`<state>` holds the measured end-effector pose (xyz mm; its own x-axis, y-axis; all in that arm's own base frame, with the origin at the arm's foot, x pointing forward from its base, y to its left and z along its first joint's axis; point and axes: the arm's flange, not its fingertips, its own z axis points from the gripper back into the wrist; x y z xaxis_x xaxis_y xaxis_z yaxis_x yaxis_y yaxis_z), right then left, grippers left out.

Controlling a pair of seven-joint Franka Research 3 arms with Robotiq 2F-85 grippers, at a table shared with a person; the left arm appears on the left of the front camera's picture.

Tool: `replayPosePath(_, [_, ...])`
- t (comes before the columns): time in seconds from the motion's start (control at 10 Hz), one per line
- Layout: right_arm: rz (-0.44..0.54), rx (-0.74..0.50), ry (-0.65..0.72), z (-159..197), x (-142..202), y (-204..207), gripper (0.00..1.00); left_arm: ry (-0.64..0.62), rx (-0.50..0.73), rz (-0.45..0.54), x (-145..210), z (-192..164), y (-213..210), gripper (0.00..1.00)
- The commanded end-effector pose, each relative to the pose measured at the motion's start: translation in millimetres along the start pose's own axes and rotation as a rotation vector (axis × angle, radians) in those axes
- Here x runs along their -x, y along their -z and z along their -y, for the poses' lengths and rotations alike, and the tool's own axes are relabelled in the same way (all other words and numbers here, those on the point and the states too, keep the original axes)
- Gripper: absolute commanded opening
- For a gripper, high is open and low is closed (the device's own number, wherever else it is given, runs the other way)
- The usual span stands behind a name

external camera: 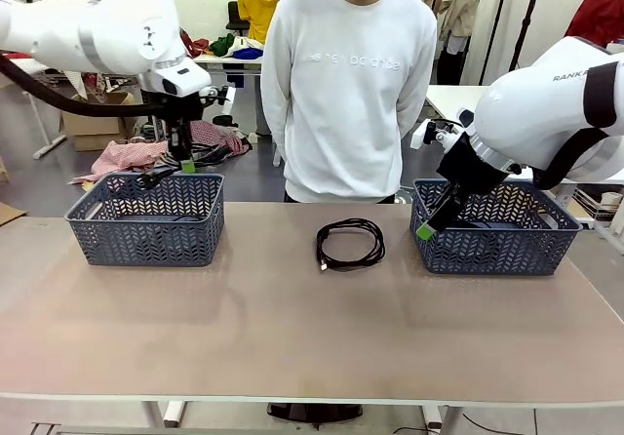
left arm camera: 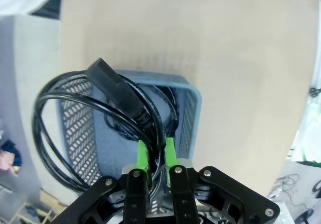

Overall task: Organize the cables according to human instructions.
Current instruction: Pick up a bundle of cables and place it in the basket indicated by the human.

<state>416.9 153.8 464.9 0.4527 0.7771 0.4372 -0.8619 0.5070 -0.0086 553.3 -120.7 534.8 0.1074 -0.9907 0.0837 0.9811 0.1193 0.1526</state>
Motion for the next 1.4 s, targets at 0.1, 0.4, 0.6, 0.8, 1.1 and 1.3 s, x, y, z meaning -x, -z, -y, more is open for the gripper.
replayPosePath(0.1, [0.002,0.004,0.001,-1,-1,0,1.00,0.026,-0.010,0.039,29,11,11,0.15])
replayPosePath(0.4, [0.002,0.004,0.001,-1,-1,0,1.00,0.044,-0.020,0.021,50,4,24,0.15])
replayPosePath(0.6, [0.002,0.004,0.001,-1,-1,0,1.00,0.046,-0.015,-0.002,61,0,38,0.15])
replayPosePath(0.8, [0.002,0.004,0.001,-1,-1,0,1.00,0.054,-0.002,0.008,67,-2,47,0.15])
replayPosePath(1.1, [0.002,0.004,0.001,-1,-1,0,1.00,0.041,-0.011,0.000,78,-10,58,0.15])
replayPosePath(1.3, [0.002,0.004,0.001,-1,-1,0,1.00,0.039,-0.004,-0.002,79,-13,64,0.15])
